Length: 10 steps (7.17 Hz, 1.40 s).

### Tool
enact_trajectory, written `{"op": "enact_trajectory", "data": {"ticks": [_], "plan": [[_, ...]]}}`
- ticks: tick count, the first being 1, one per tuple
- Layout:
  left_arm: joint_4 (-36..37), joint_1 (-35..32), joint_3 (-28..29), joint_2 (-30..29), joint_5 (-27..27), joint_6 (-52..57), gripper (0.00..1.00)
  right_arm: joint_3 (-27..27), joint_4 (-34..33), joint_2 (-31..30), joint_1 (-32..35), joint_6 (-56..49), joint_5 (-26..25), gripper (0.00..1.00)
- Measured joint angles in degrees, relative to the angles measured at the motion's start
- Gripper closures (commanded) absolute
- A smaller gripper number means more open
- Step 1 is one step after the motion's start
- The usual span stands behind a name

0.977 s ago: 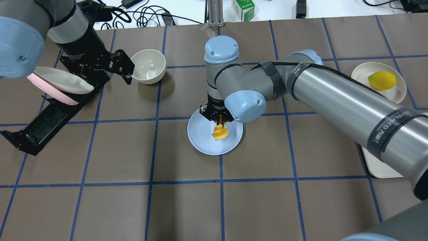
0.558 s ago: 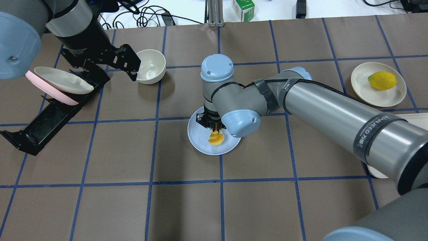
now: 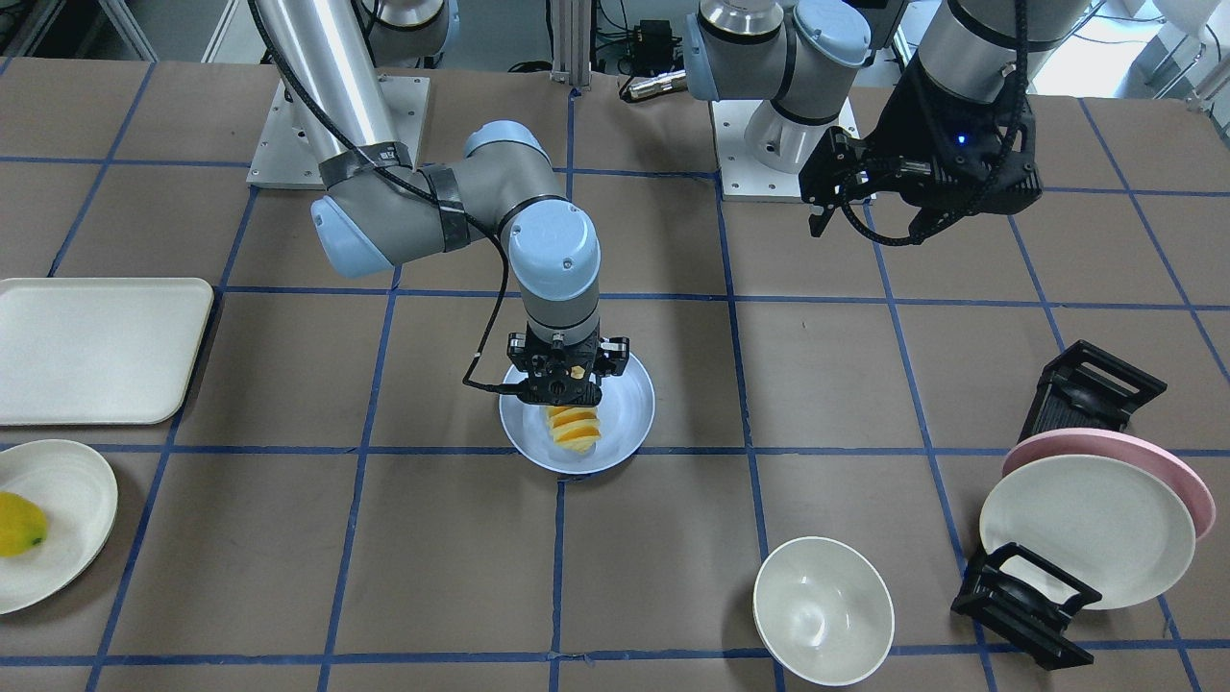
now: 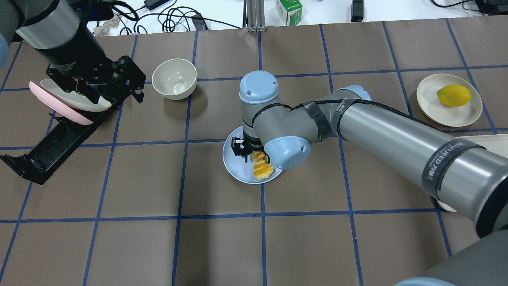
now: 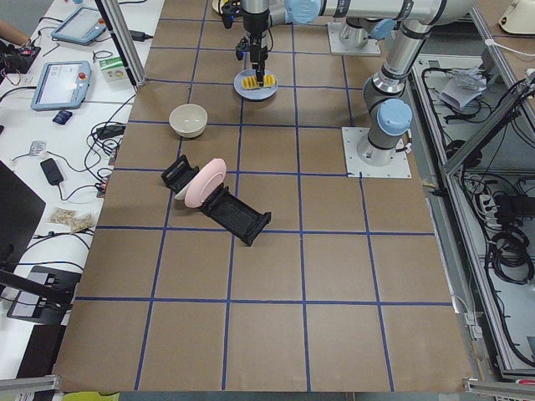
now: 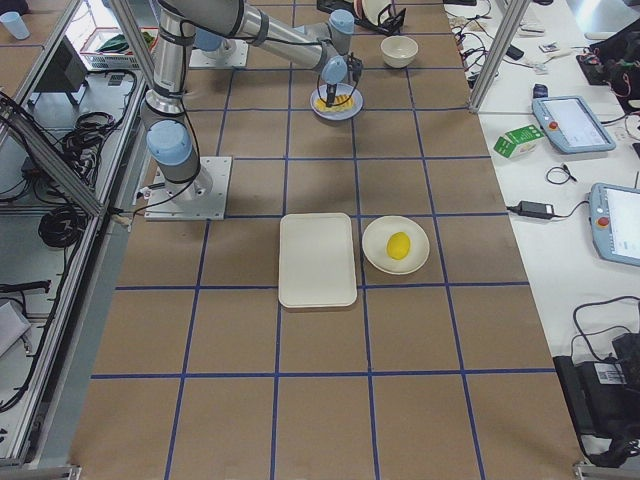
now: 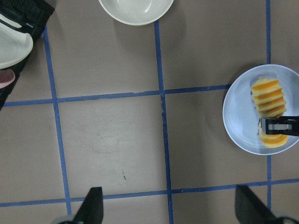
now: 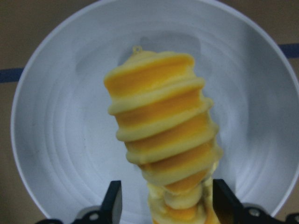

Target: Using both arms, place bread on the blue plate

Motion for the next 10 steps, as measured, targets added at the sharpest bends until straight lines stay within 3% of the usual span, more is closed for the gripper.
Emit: {"op": "enact_trajectory", "data": {"ticks": [3, 7, 10], "plan": [[-0.19, 0.0, -0.14, -0.03, -0.15, -1.12, 0.0, -0.33, 1.63, -4.15, -1.23, -0.84, -0.58, 0.0], [0.52, -1.13, 1.68, -1.61, 1.33, -2.45, 0.0, -0.37, 14.69, -17.66, -14.74, -17.52, -2.99, 0.0], [1.63, -2.33, 2.86, -2.71, 2.46, -2.65, 0.0, -1.96, 24.99, -26.17, -21.94, -21.02, -3.53, 0.0]]}}
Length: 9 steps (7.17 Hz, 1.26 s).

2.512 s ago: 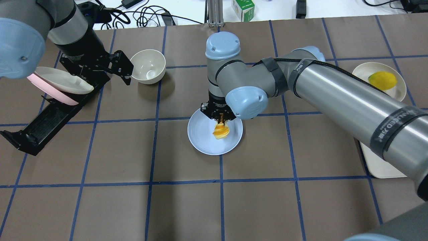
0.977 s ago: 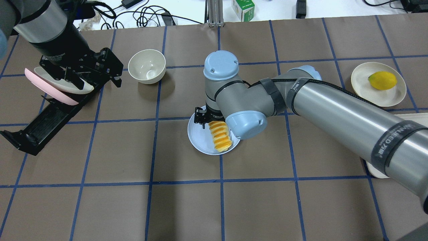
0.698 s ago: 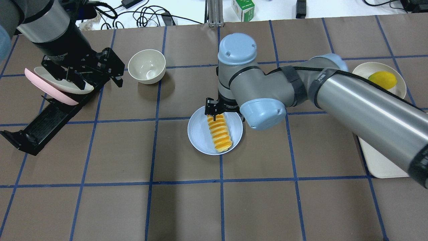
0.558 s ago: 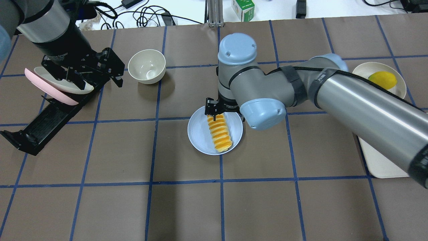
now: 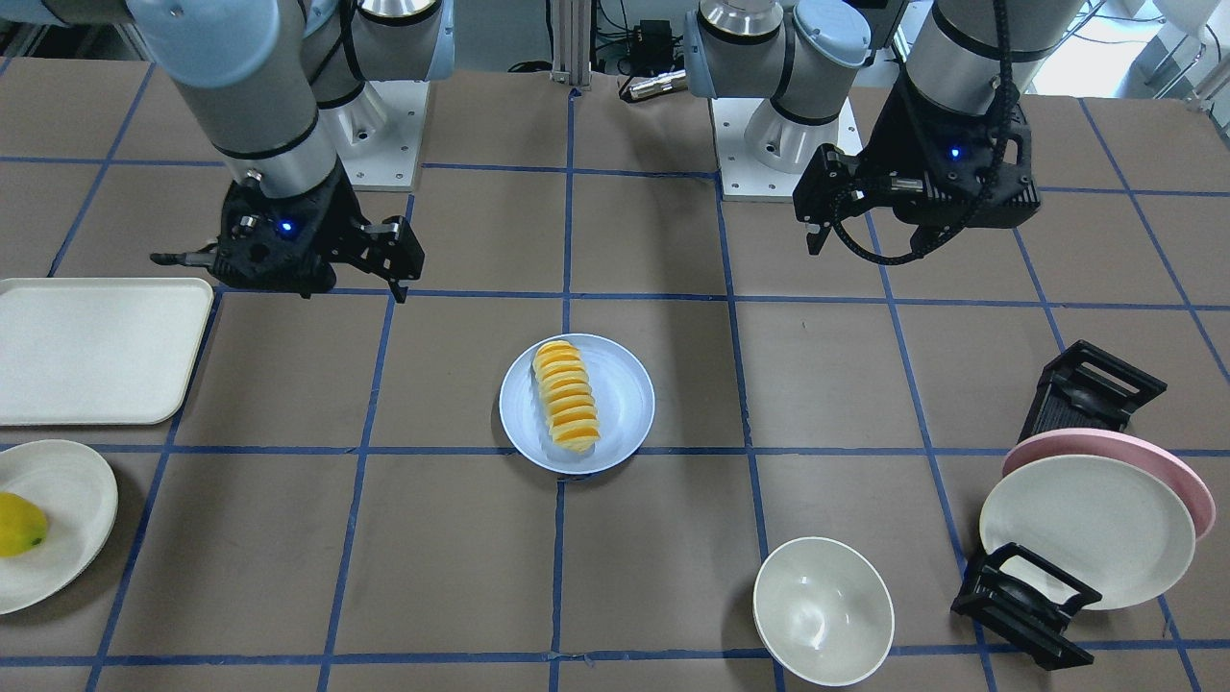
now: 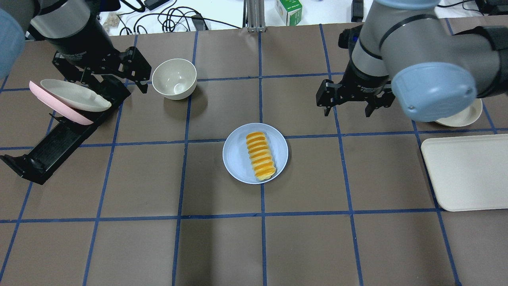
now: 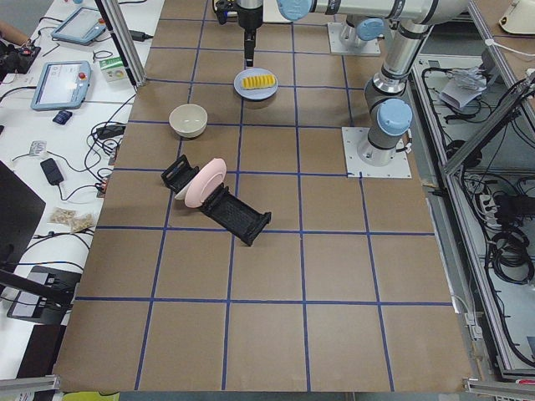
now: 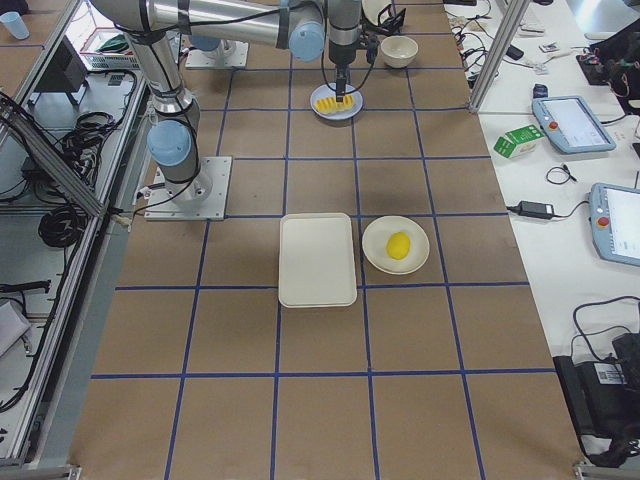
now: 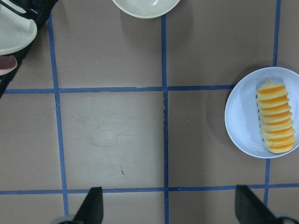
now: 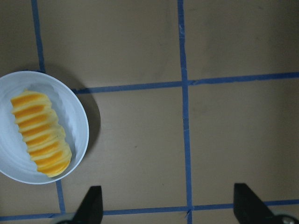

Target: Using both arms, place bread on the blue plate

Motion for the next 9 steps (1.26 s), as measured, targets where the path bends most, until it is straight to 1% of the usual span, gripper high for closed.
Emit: {"op": "enact_trajectory", "data": {"ticks": [1, 2, 3, 6, 9], "plan": [[0.14, -0.13, 0.1, -0.16, -0.21, -0.26, 0.0, -1.66, 4.68, -2.53, -1.84, -0.32, -0.46, 0.0], [0.18, -0.22, 0.07, -0.22, -0.31, -0.4, 0.0, -2.67, 7.49, -3.89, -2.99, -0.43, -0.93, 0.0], [0.19, -0.36, 0.03, -0.28, -0.22, -0.45, 0.0, -3.09, 8.94, -4.67, -3.55, -0.47, -1.14, 0.0], [0.22, -0.69, 0.02, -0.33, -0.1, -0.53, 0.0, -2.5, 9.87, -6.32, -3.57, -0.27, -1.4, 0.0], [0.2, -0.79, 0.16, -0.39, -0.2, -1.2, 0.0, -1.96, 9.74, -6.53, -3.53, -0.04, -1.59, 0.0]]}}
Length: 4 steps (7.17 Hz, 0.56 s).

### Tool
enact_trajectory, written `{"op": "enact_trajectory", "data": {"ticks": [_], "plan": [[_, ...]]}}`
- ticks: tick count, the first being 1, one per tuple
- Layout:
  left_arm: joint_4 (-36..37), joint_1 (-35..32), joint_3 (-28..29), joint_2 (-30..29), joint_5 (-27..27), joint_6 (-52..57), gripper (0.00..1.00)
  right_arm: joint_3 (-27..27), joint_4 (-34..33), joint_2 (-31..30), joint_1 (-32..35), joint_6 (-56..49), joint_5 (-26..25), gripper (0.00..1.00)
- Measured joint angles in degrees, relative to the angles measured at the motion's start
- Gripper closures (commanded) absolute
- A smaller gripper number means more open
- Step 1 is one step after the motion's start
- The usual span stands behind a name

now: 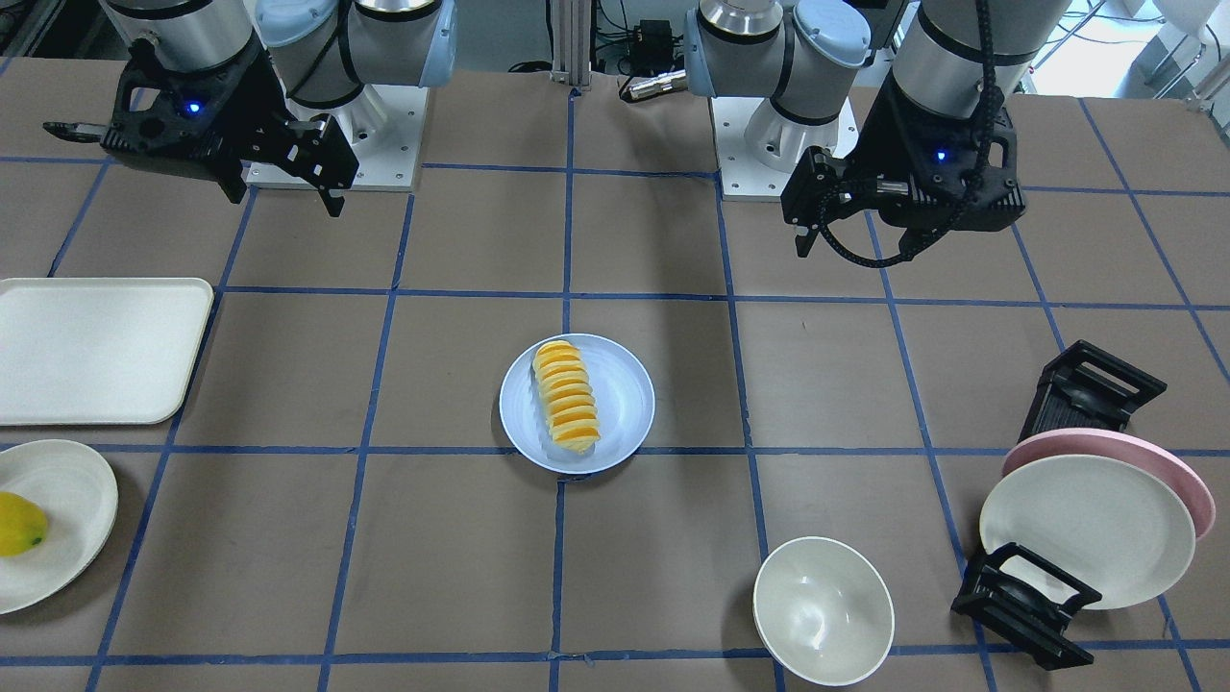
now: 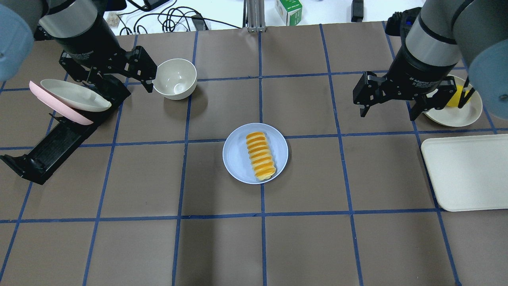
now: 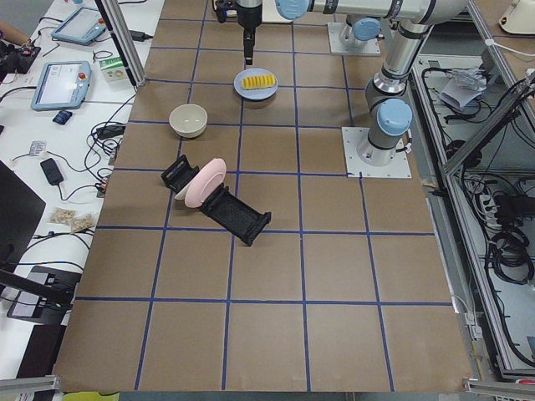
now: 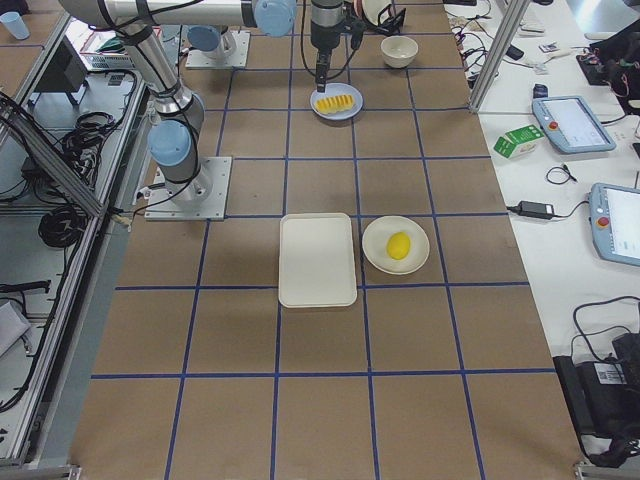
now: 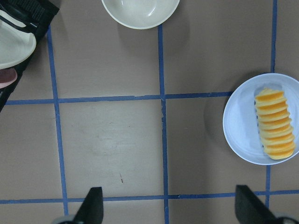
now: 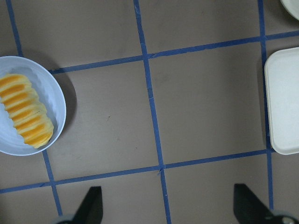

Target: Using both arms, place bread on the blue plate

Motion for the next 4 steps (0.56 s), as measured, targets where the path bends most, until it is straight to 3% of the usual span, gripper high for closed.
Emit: {"op": "enact_trajectory", "data": {"ticks": [4], "plan": [[-0.07, -0.02, 0.97, -0.96, -0.06, -1.4, 0.0, 0.02, 0.05, -0.28, 0.0, 0.03, 0.12, 0.0]]}}
